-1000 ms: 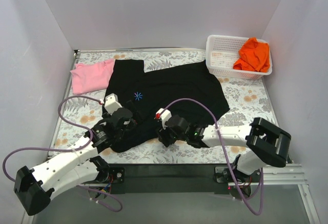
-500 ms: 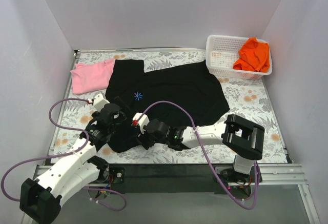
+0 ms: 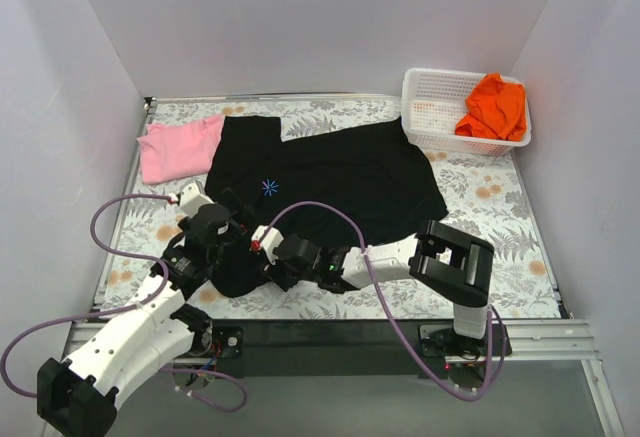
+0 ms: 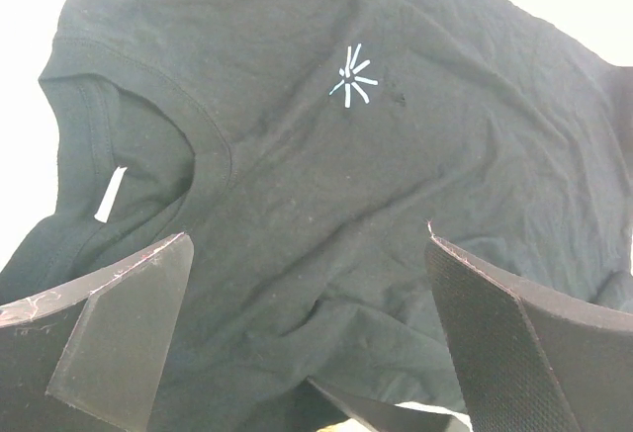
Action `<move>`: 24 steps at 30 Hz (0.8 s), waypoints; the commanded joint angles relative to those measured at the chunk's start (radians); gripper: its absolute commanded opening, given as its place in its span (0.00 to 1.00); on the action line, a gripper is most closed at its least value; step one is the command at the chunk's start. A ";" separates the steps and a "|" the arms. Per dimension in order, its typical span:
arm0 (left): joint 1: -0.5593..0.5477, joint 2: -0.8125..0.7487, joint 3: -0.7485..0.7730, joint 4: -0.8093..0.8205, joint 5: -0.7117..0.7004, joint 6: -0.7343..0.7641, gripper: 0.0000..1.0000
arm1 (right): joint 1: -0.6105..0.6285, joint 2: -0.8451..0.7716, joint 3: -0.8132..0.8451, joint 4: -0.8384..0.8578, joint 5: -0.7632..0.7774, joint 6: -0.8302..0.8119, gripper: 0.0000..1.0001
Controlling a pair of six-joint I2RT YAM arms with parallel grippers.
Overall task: Fold and stack the t-shirts
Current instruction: Flatten the tshirt out
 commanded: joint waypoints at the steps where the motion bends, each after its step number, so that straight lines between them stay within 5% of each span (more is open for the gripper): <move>1: 0.006 -0.024 -0.006 -0.019 0.000 0.001 0.98 | 0.003 0.038 0.030 0.025 0.029 -0.025 0.38; 6: 0.006 -0.040 -0.003 -0.028 -0.014 -0.008 0.98 | 0.003 0.043 0.038 0.025 0.049 -0.010 0.13; 7: 0.006 -0.052 -0.006 -0.028 -0.017 -0.008 0.98 | 0.003 0.032 0.041 0.022 0.066 -0.008 0.02; 13: 0.004 -0.098 -0.020 -0.012 -0.029 0.012 0.93 | -0.049 -0.013 0.099 0.017 0.082 -0.004 0.01; 24: -0.009 -0.075 -0.055 0.104 0.089 0.104 0.88 | -0.267 0.067 0.253 0.008 -0.231 0.052 0.01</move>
